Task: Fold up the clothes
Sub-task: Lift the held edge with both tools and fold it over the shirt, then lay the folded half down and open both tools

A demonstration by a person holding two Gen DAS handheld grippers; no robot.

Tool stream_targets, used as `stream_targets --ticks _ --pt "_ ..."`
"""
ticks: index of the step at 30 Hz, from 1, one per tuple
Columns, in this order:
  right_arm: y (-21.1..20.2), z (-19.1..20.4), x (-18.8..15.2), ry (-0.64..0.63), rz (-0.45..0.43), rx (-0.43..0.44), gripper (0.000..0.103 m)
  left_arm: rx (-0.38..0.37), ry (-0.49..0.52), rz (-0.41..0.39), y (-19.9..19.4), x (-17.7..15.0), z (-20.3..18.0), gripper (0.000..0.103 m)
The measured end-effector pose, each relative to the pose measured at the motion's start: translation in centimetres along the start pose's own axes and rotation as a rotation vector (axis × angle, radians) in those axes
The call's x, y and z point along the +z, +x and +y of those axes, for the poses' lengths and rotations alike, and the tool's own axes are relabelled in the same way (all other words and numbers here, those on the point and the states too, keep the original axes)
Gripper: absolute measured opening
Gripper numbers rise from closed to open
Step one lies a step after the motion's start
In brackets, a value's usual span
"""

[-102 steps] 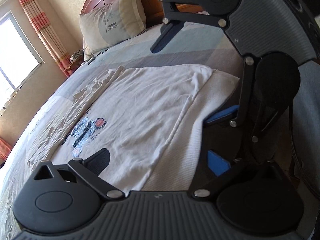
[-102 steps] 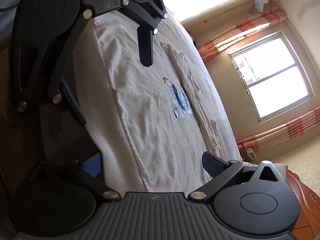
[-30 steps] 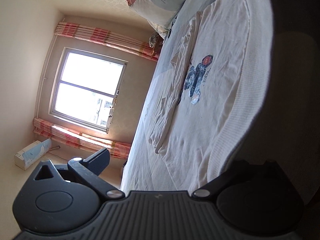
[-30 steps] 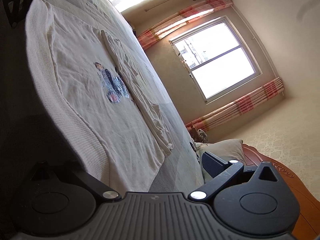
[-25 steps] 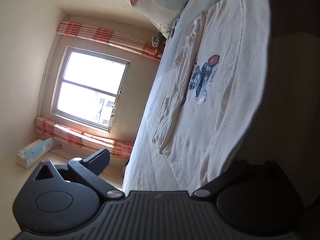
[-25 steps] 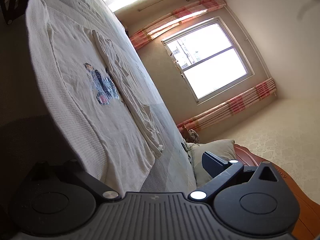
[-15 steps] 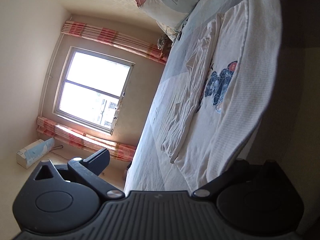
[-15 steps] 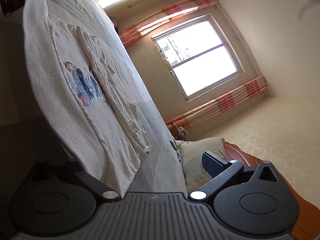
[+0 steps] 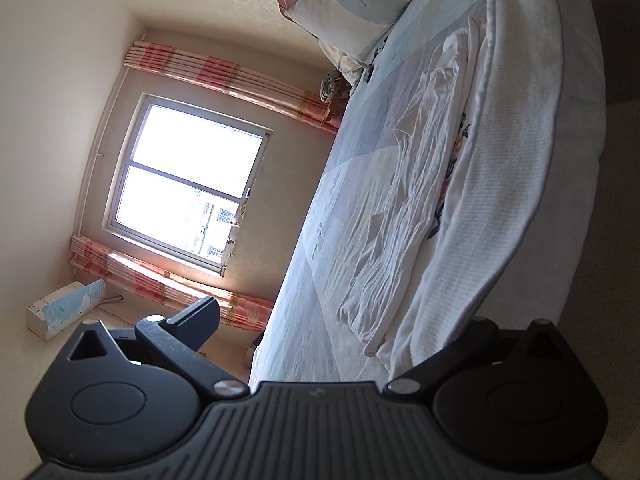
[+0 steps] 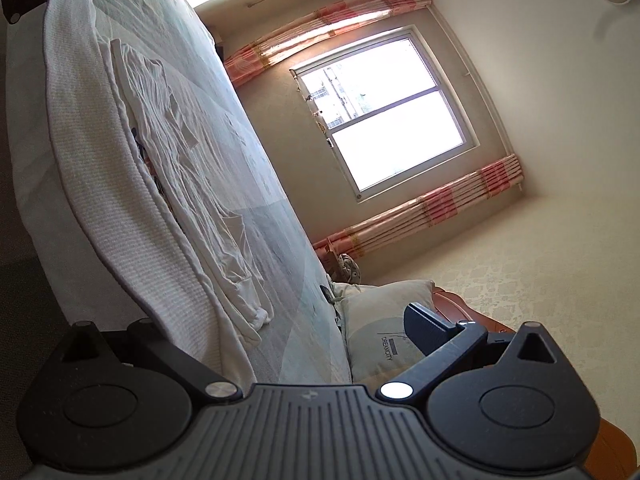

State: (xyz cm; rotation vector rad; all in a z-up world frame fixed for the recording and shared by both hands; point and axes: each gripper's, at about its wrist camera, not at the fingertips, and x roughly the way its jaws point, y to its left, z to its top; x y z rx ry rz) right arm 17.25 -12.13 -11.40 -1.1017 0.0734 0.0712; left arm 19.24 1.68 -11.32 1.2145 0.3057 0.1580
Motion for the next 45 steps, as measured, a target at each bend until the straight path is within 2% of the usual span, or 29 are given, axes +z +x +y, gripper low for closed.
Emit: stream_targets --ticks 15,29,34,37,40,43,45 --pt "11.4 0.0 2.4 0.018 0.039 -0.052 0.103 0.044 -0.059 0.037 10.3 0.8 1.3 0.103" --pt "20.5 0.5 3.6 0.014 0.029 -0.072 0.103 0.052 -0.051 0.034 18.0 1.6 1.5 0.103" --pt "23.7 1.1 3.7 0.001 0.045 -0.033 0.103 0.001 -0.06 0.053 20.7 1.6 1.0 0.103" --pt "25.5 2.0 3.6 -0.008 0.065 0.016 0.103 -0.079 -0.06 0.089 22.2 1.4 0.0 0.102" --pt "26.5 3.1 3.2 0.001 0.093 0.085 0.103 -0.127 -0.094 0.106 22.3 0.7 0.0 0.102" --pt "26.3 2.0 3.1 0.046 0.109 0.122 0.103 -0.182 -0.117 0.109 21.2 0.1 1.1 0.102" --pt "25.4 0.7 2.8 0.077 0.116 0.177 0.103 -0.231 -0.146 0.108 20.6 -0.4 2.0 0.102"
